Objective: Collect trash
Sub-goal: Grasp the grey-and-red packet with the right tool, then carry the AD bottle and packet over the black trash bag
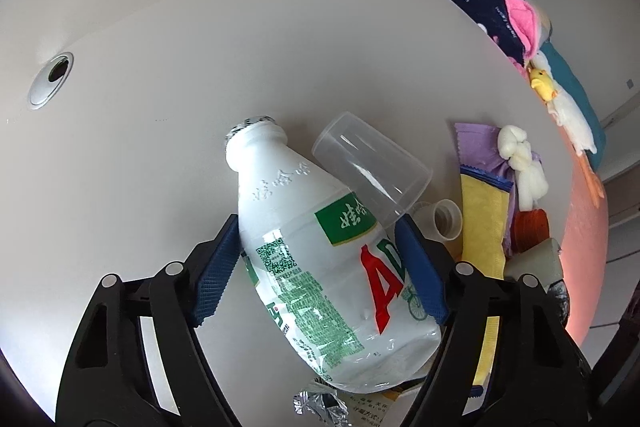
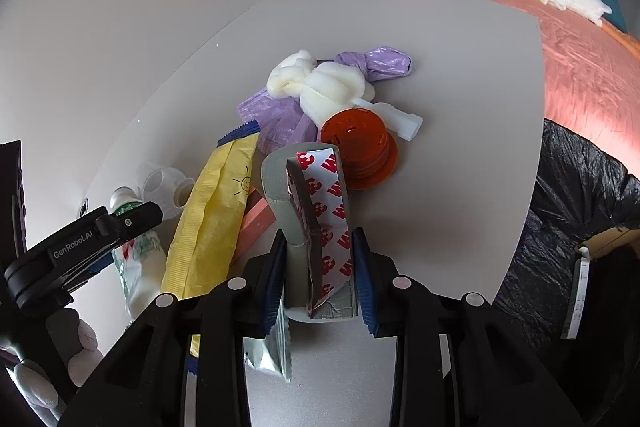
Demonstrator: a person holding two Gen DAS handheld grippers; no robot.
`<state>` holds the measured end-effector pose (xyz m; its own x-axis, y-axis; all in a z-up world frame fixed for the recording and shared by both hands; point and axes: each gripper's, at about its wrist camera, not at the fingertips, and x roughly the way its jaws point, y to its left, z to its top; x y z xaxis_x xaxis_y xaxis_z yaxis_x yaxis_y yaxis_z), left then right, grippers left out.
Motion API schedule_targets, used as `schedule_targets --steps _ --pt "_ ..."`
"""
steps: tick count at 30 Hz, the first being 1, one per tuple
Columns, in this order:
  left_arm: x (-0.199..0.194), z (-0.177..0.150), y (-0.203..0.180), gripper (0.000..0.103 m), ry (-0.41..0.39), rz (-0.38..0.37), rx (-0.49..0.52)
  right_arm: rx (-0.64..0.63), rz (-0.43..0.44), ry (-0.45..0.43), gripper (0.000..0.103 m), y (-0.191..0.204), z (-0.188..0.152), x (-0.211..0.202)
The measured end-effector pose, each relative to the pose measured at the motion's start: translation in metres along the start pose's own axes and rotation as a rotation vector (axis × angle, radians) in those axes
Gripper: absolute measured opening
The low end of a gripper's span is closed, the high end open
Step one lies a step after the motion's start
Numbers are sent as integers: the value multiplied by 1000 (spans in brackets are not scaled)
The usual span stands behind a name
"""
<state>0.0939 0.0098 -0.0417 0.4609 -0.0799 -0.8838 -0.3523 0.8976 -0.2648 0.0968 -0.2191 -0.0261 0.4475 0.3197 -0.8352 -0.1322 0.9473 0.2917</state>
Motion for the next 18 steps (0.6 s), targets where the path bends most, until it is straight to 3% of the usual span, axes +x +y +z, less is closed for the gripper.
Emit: schedule_targets --steps 18 --pt "-50 -5 -25 68 -102 -81 97 65 25 -113 34 -29 4 -55"
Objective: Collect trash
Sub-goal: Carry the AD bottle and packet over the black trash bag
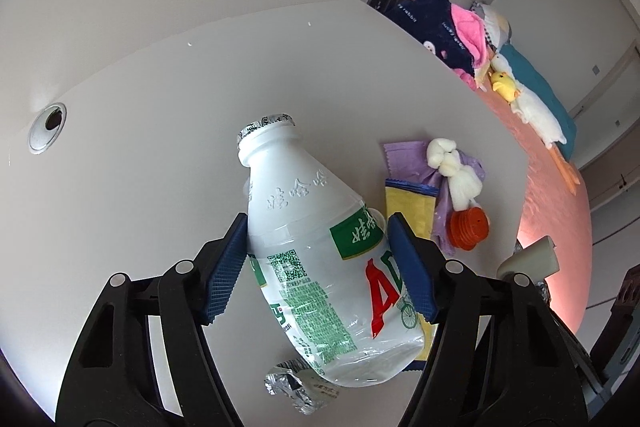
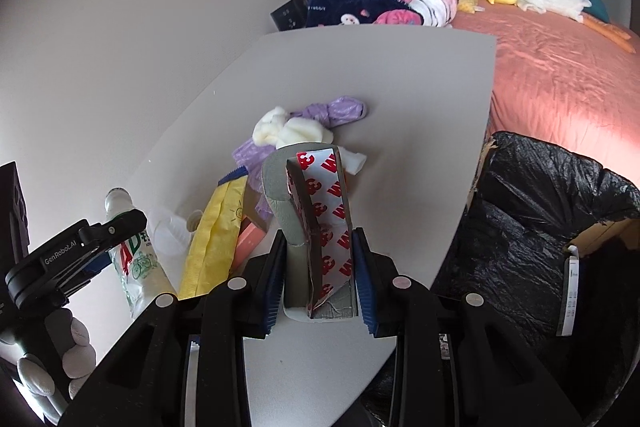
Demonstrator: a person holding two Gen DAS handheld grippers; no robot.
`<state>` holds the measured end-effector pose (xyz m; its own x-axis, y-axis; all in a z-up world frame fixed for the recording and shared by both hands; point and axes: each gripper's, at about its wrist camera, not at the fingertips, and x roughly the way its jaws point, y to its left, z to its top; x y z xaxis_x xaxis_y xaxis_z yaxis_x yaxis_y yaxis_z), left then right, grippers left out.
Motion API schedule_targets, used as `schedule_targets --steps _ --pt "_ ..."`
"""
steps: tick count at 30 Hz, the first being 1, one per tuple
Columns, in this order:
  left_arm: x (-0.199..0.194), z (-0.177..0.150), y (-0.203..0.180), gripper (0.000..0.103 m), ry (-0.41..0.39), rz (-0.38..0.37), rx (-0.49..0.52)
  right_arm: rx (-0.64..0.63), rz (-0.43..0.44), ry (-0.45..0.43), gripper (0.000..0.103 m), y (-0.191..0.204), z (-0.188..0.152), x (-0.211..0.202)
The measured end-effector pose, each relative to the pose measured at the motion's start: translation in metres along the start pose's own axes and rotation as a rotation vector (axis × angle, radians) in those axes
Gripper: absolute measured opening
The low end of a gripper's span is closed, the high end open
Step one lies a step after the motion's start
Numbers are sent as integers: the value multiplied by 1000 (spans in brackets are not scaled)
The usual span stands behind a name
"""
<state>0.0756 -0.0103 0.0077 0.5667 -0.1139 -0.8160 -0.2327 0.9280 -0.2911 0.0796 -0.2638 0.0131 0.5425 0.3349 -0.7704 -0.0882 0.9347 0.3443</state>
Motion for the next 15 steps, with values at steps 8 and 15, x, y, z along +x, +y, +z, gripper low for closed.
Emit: schedule_targets --steps 8,15 --pt "-6 -3 -33 68 -6 -29 52 29 -8 -40 34 -19 2 -23" --pt "-13 -8 -59 68 -14 -58 96 65 -20 -68 34 -41 -2 -40"
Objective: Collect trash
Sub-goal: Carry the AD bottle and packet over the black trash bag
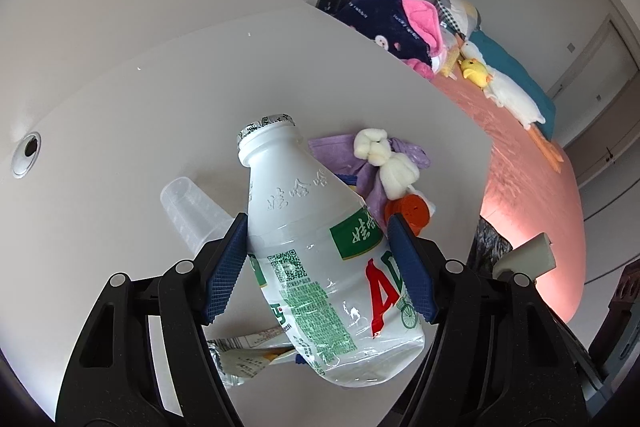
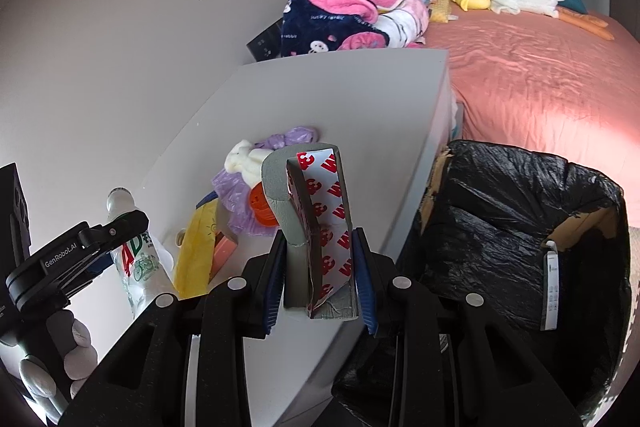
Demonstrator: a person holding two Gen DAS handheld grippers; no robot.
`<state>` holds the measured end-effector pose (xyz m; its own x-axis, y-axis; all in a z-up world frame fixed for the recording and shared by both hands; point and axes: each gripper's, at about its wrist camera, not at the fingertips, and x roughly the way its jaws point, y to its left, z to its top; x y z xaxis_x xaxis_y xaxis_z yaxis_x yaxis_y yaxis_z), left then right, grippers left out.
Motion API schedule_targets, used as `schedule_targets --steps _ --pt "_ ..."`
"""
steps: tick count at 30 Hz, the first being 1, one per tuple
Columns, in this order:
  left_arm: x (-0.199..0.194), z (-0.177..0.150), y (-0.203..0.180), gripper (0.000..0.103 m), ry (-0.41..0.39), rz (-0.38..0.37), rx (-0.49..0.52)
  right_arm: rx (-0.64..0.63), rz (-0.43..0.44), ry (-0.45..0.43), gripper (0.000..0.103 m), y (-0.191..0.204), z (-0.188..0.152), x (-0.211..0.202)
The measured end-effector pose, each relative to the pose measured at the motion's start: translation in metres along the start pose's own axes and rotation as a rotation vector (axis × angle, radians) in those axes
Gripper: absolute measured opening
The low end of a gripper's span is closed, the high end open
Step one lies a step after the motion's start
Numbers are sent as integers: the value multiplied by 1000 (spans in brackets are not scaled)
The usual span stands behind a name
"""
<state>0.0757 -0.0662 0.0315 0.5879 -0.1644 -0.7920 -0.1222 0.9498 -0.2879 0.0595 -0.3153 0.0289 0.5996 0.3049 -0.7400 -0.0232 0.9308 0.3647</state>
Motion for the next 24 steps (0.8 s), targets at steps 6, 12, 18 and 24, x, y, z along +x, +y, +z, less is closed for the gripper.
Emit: schedule_targets --steps 6,12,18,24 --pt "-3 -5 -31 68 0 -36 55 30 -18 -31 34 -21 0 -19" --pt "1 -16 -67 68 17 -72 117 66 -46 -59 34 -46 -2 -39" --pt "4 -30 -101 68 39 -108 181 106 -77 -77 34 -72 -6 -56" --pt "9 -43 -133 68 62 -147 248 151 -100 -101 34 -97 -10 -73"
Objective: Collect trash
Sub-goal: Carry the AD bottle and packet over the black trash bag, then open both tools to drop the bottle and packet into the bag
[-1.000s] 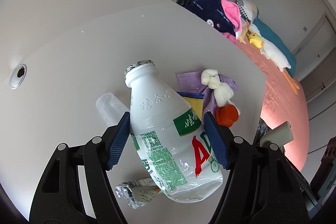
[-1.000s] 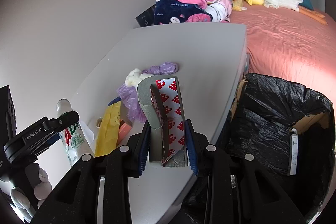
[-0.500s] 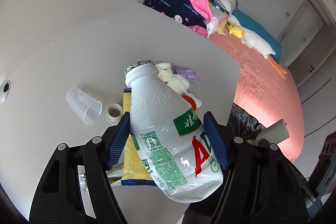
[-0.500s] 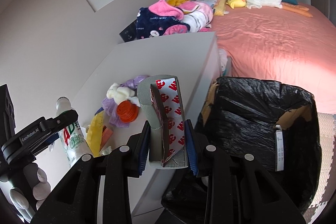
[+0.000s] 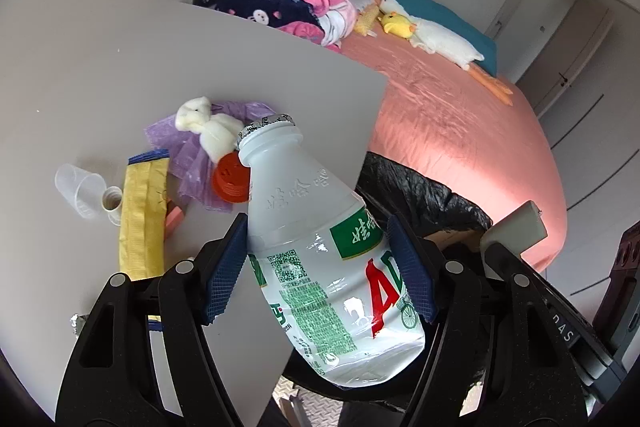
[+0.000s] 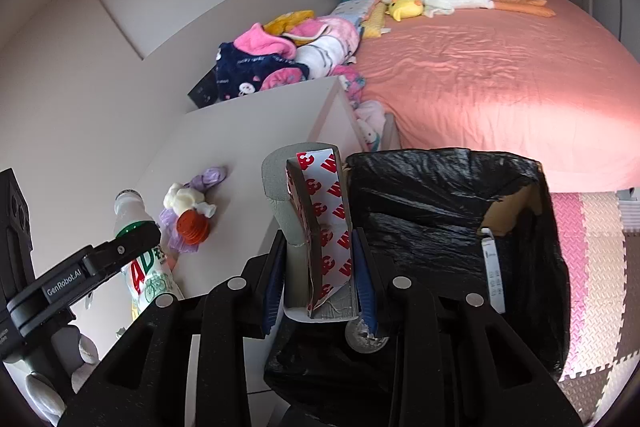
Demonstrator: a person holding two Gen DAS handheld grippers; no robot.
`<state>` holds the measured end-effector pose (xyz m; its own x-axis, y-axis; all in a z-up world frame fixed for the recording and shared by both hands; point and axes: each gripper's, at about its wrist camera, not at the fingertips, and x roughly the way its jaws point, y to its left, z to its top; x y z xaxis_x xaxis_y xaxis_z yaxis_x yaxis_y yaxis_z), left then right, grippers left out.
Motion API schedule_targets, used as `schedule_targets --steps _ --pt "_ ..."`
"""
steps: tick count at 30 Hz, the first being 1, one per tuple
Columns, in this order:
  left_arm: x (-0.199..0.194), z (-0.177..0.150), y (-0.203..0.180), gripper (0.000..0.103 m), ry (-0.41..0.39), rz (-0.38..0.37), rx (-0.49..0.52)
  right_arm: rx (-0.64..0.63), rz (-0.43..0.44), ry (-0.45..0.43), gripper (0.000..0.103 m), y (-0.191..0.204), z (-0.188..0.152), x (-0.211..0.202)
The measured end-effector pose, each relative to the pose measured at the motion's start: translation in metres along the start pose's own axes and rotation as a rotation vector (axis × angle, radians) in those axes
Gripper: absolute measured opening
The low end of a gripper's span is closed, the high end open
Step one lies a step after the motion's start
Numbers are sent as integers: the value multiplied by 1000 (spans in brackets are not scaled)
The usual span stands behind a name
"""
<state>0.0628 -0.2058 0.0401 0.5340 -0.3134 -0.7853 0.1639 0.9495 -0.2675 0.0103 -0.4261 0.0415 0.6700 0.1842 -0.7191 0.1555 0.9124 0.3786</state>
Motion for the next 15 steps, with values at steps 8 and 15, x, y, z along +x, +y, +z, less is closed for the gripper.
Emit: schedule_targets --steps 8,15 --pt "9 -10 -38 68 21 -39 99 56 -37 -36 34 -34 1 -22" --pt "25 -21 -64 75 71 -124 197 125 -56 -58 41 -61 5 -37"
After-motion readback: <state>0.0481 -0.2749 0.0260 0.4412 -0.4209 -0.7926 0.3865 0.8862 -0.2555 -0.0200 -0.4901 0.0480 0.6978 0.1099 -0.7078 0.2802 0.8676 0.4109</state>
